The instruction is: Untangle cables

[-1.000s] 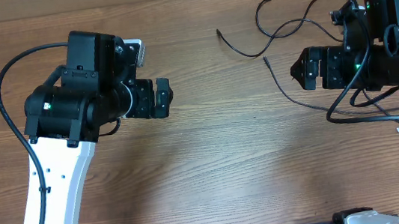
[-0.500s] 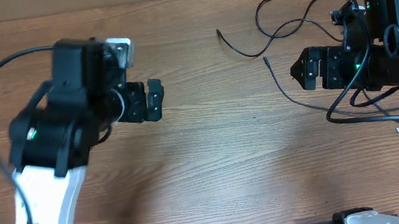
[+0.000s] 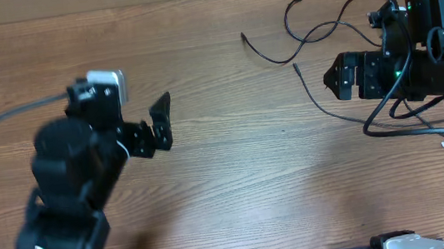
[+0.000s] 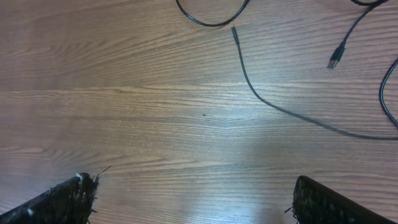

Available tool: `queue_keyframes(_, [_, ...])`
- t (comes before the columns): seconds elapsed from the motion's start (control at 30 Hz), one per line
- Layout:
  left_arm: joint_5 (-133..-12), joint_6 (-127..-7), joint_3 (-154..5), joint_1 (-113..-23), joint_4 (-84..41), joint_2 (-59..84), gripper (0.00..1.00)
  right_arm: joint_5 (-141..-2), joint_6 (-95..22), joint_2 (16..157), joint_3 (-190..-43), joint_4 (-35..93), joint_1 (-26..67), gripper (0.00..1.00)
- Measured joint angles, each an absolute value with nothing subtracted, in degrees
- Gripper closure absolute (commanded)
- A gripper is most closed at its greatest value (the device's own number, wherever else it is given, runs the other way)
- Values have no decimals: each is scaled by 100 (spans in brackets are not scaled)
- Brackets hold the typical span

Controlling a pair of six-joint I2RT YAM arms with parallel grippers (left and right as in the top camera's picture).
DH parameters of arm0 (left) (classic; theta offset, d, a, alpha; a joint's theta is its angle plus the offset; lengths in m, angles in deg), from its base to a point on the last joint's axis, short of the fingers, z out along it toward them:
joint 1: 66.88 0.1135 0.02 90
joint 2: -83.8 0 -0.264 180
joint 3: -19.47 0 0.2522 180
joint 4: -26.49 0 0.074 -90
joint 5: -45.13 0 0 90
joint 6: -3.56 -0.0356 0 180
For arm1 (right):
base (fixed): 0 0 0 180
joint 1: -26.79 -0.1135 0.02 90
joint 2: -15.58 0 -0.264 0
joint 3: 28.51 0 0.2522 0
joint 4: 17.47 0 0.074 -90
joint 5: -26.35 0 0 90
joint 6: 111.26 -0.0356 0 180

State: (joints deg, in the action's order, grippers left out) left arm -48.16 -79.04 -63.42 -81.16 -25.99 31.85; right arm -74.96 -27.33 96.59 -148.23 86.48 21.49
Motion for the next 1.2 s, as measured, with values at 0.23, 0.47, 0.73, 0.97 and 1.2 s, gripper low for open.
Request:
queue_keyframes(0.23, [-4777, -7753, -3881, -8116, 70, 4551, 0, -7481, -2733, 9659, -14825, 8651, 2149, 0])
queue_keyframes(0.47, [-4357, -7434, -1774, -8116, 2144, 5789, 0, -7478, -2748, 9659, -14823, 8651, 2149, 0])
queue_keyframes(0.73, [-3627, -7299, -342, -8114, 3117, 7056, 0, -7476, -2748, 9659, -14823, 8653, 2149, 0])
queue_keyframes(0.97, [-3444, -7281, 323, -7985, 3154, 7880, 0, -7476, -2750, 9659, -14823, 8653, 2149, 0])
queue_keyframes(1.2, [-3236, -7257, 517, -7858, 2575, 8291, 0, -7478, -2748, 9659, -14823, 8648, 2149, 0])
